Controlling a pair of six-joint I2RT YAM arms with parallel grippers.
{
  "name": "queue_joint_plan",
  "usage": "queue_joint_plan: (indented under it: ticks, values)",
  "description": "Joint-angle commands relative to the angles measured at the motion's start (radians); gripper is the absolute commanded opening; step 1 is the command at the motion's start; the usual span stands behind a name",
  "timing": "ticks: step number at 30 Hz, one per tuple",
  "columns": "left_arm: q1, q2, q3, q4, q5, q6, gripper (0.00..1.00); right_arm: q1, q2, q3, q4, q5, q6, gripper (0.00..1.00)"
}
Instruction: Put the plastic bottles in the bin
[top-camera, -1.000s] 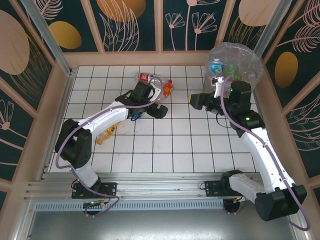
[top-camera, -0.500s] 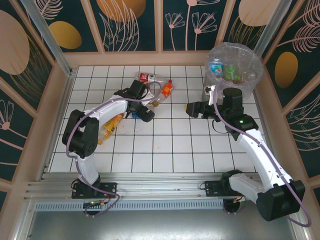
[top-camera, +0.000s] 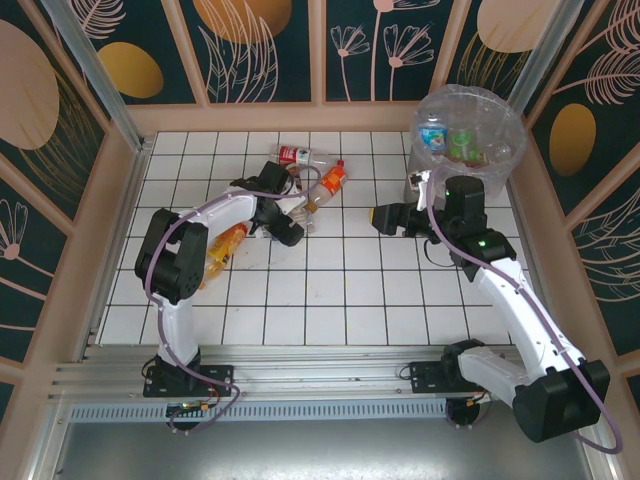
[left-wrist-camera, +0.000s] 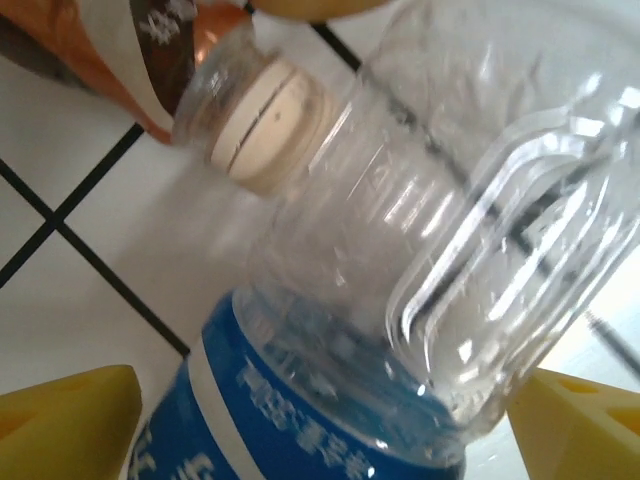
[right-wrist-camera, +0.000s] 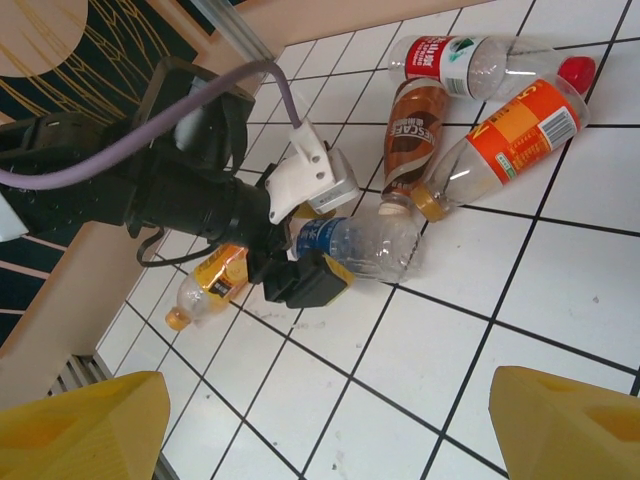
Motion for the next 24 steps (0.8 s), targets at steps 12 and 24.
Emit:
queue_joint_plan:
  ticks: [12, 24]
  values:
    - [-0.057, -0.053, -0.077, 0.033, 0.113, -0.216, 0.74, 0.019, 0.012, -0.035, 0.068, -0.001, 0.041, 0.84]
    - [-0.167, -0.120, -0.160, 0.028, 0.069, -0.203, 0.90, 0.023, 0.024, -0.038, 0.078, -0.003, 0.047, 0.84]
